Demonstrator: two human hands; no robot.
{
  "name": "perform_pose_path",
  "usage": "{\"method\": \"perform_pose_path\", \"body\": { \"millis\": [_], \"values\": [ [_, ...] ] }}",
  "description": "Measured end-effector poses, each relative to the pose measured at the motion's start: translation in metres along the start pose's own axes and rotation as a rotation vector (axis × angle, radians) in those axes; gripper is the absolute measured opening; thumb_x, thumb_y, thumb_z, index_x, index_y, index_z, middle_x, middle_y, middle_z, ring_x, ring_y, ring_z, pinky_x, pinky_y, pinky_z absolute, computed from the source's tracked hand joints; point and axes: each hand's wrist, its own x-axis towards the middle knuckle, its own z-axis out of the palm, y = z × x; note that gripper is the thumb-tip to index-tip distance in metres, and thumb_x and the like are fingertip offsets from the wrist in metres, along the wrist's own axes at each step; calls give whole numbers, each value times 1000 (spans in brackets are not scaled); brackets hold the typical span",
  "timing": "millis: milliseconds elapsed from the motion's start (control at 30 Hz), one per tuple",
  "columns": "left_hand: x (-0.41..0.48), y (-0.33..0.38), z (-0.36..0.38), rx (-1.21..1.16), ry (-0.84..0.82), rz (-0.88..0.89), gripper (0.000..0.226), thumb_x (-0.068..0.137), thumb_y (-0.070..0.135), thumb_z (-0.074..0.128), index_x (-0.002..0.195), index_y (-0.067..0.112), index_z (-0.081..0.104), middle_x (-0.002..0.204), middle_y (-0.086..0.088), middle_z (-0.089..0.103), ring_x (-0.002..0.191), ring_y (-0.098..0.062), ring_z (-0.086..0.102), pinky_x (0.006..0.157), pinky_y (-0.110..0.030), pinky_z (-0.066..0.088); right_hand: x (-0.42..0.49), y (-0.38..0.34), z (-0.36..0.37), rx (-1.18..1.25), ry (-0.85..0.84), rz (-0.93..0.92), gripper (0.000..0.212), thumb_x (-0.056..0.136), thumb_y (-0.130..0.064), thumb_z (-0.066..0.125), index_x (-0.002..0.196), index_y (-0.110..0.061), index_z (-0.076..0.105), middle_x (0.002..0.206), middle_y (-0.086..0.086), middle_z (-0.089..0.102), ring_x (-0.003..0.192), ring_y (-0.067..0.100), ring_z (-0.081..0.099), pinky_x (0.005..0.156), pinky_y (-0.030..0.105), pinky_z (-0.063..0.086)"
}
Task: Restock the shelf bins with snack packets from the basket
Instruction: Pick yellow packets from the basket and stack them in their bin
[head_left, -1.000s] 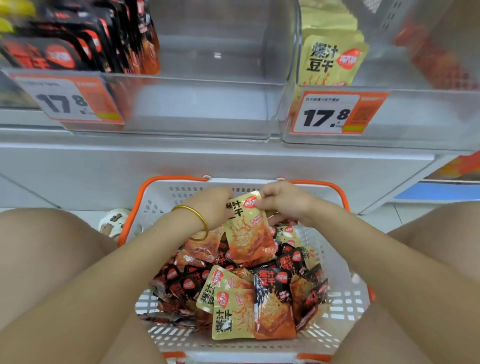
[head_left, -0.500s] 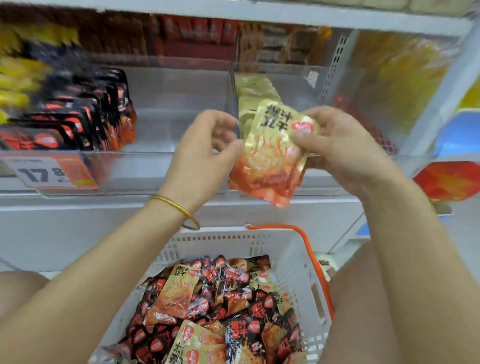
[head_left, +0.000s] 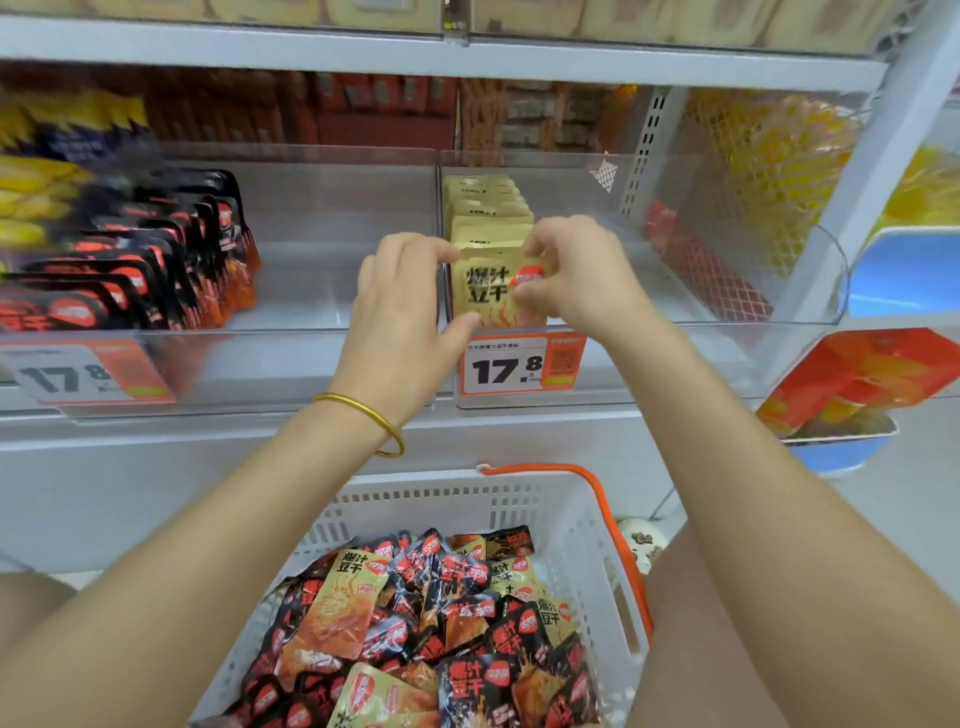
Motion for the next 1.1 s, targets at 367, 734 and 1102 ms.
{"method": "perform_pose_path", "body": {
  "millis": [367,734,1102],
  "values": [
    [-61,-12,0,-50,49,142,24,86,24,51,107,12,55,104,0,52,96,-13,45,88,-16,28,-28,-5,-1,-239,203,10,38,81,-30,73,104,-15,47,106,1,46,93,26,51,68,34,37],
    [-130,-81,22,154,-870,-192,22,90,24,57,111,17,60,108,1,55,106,-18,52,84,-22,36,-117,-12,130,-159,-700,-111,8,85,-12,61,91,-18,60,85,-3,60,92,22,60,76,32,48],
    [-144,-97,28,365,-1039,-285,12,93,20,50,103,15,54,108,-6,58,96,-25,54,84,-37,48,-201,20,274,-186,-1114,-245,47,94,-28,54,138,-17,41,126,13,50,116,33,49,92,47,47]
  ]
}}
